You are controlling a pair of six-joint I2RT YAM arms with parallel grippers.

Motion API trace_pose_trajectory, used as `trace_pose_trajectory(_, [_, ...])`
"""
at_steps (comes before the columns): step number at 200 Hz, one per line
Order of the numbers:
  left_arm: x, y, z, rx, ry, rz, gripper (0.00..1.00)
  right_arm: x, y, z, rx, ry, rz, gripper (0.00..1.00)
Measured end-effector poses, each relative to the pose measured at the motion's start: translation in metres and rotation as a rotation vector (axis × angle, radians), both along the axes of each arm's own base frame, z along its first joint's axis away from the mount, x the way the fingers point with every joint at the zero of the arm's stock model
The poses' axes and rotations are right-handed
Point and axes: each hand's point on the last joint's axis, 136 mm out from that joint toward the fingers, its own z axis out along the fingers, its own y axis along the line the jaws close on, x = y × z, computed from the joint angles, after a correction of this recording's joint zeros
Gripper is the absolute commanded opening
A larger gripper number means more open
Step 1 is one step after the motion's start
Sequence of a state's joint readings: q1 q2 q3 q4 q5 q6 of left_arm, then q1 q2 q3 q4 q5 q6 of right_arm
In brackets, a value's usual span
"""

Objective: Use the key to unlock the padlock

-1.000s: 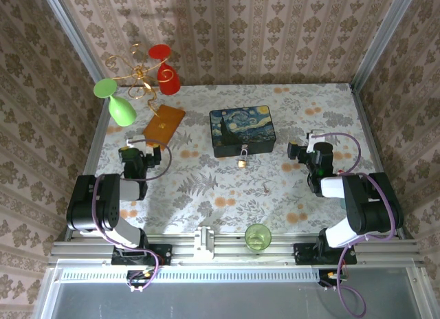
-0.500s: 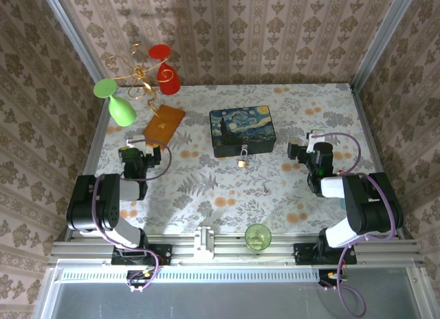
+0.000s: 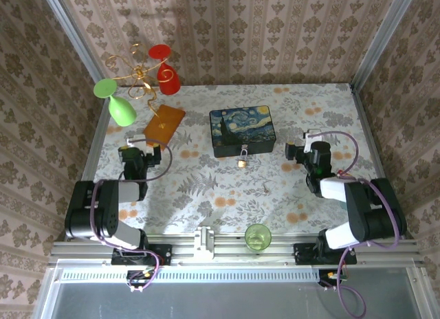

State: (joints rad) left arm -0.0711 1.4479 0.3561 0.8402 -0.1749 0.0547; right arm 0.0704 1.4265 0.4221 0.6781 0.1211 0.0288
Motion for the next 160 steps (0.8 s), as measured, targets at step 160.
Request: trace_pose_trajectory(160, [-0.096,-0.228,0.091,-0.622,0.147,-0.636,1.00,-0.109,0.129,0.026,0.287,0.455,0.273,0.95])
